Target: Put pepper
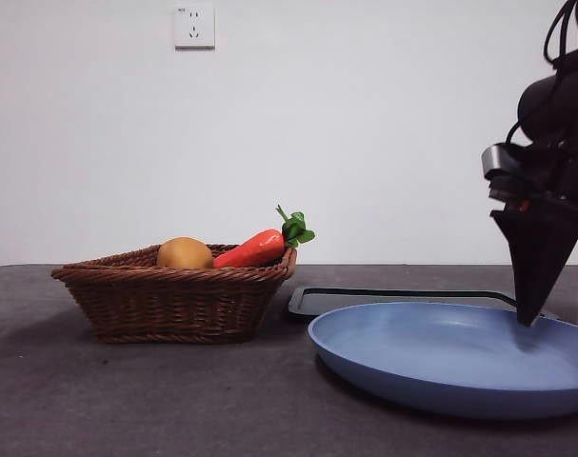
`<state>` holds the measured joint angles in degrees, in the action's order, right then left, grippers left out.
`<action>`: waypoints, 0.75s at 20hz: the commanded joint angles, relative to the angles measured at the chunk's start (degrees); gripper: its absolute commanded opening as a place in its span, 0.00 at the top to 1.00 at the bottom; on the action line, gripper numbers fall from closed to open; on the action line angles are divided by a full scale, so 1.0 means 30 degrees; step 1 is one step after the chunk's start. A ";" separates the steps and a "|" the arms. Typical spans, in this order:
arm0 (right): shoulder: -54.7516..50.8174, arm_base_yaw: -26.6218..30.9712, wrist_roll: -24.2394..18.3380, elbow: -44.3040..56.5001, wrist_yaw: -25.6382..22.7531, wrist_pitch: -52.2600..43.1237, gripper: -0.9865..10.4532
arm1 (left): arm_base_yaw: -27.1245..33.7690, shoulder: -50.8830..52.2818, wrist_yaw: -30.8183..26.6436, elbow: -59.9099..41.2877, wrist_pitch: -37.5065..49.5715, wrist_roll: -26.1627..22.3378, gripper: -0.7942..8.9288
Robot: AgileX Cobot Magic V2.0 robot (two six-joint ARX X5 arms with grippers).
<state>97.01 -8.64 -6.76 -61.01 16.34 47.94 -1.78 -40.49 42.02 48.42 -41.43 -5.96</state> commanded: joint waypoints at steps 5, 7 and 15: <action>0.0954 -0.0131 -0.0211 -0.0342 0.0051 -0.0328 0.75 | -0.0058 -0.0080 0.0022 0.0277 0.0233 0.0066 0.51; 0.1078 -0.0168 -0.0189 -0.0342 0.0058 -0.0328 0.80 | -0.0058 -0.0080 0.0015 0.0277 0.0233 0.0066 0.51; 0.0721 -0.0124 0.0175 -0.0342 0.0044 0.0146 0.91 | -0.0248 -0.0597 -0.1246 0.0277 0.0240 0.0175 0.51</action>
<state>98.54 -8.93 -6.87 -61.19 17.04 48.38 -2.28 -41.98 38.30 48.42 -41.34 -5.76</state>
